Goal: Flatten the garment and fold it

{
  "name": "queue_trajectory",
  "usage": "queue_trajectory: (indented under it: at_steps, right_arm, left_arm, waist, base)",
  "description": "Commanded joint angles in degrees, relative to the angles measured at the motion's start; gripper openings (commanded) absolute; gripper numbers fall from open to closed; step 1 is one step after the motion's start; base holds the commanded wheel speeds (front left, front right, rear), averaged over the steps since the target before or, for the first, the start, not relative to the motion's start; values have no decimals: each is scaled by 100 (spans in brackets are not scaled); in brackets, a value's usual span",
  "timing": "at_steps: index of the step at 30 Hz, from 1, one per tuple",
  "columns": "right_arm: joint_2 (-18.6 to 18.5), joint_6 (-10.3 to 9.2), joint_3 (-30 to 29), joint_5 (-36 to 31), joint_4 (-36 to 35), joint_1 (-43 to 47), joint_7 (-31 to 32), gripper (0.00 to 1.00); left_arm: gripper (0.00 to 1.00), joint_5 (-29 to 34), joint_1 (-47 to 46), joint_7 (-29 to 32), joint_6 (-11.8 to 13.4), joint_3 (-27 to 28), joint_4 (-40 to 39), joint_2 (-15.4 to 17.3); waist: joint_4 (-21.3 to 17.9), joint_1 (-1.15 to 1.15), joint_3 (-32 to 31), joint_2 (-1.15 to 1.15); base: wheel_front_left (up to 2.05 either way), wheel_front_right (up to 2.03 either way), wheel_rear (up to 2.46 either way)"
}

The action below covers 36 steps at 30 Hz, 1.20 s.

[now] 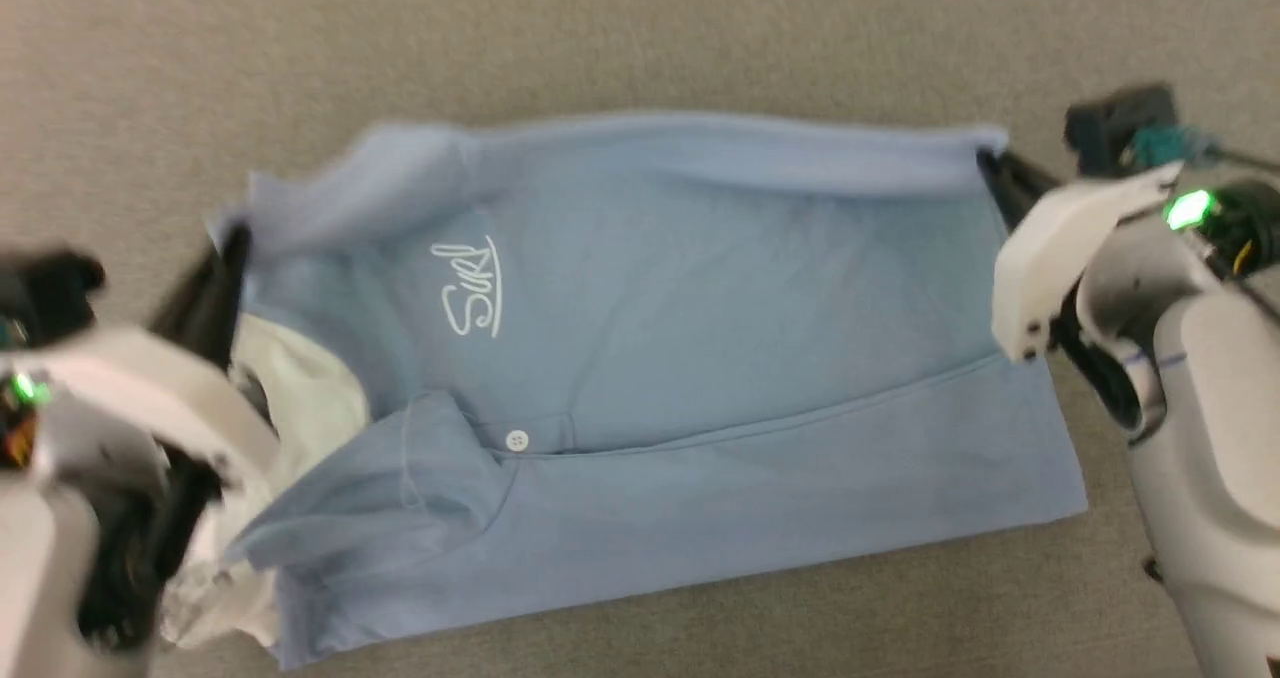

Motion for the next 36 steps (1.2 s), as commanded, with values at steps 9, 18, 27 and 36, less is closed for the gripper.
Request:
queue_trajectory:
  at_steps: [9,18,27,36]
  right_arm:
    - [-490,-12,169,-211,324,830,91,0]
    - [-672,-12,214,-92,467,1299,731,0]
    - [-653,-12,-131,-166,551,1596,1148,0]
    - [-447,-12,-356,-33,512,1936,1148,100]
  left_arm:
    - [0,-585,1590,-174,36,-59,-300,-429]
    - [0,-777,2254,-246,-192,-530,200,-800]
    - [0,-705,2129,-578,-361,-578,1151,-922]
    - [100,-560,1967,-977,-447,-675,1589,-1129]
  waist:
    - [569,1,-844,0]
    - [722,1,-893,0]
    - [782,1,-919,0]
    - [793,1,-1124,0]
  base:
    - [0,0,0]
    - [0,0,0]
    - [0,0,0]
    - [0,0,0]
